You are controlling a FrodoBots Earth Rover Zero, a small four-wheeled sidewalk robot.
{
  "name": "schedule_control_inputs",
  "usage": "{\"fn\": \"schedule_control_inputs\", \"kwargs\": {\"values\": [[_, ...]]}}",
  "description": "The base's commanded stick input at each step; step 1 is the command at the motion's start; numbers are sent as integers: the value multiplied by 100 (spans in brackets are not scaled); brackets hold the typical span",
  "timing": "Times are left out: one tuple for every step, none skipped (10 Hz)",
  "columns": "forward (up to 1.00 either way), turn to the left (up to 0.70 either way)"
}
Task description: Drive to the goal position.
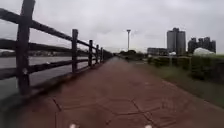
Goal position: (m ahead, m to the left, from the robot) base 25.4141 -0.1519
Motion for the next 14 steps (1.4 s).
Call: {"fn": "schedule_control_inputs", "kwargs": {"values": [[100, 0], [100, 0], [100, 0], [100, 0], [100, 0], [100, -14], [100, -40], [100, -40], [100, -40], [100, -40], [100, 0], [100, 0], [100, 0], [100, 0]]}}
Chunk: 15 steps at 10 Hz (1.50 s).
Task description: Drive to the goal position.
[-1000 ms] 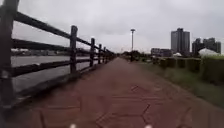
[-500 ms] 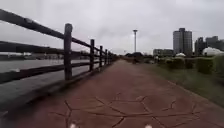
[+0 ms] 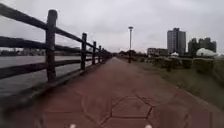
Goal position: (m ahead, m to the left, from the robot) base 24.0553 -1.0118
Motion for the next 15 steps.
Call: {"fn": "schedule_control_inputs", "kwargs": {"values": [[100, 0], [100, 0], [100, 0], [100, 0], [100, 0], [100, 0], [100, -35], [100, -40], [100, -40], [100, -40], [100, -40], [100, -40], [100, -40], [100, -40], [100, -40]]}}
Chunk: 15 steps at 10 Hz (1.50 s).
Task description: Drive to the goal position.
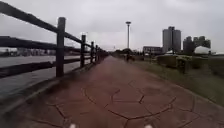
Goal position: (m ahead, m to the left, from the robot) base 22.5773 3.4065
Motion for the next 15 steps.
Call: {"fn": "schedule_control_inputs", "kwargs": {"values": [[100, -40], [100, -1], [100, 0], [100, 0], [100, 0], [100, 0], [100, 0], [100, 0], [100, 0], [100, 0], [100, 0], [100, 0], [100, 0], [100, 0], [100, 0]]}}
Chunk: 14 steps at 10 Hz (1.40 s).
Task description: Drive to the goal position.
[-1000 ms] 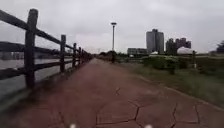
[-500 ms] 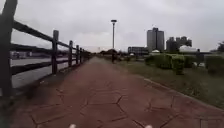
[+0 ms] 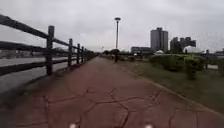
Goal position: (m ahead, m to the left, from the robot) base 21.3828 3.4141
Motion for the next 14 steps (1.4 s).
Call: {"fn": "schedule_control_inputs", "kwargs": {"values": [[100, 0], [100, 0], [100, 0], [100, 0], [100, 0], [100, 0], [100, 0], [100, 0], [100, 0], [100, 0], [100, 0], [100, 0], [100, 0], [100, 0]]}}
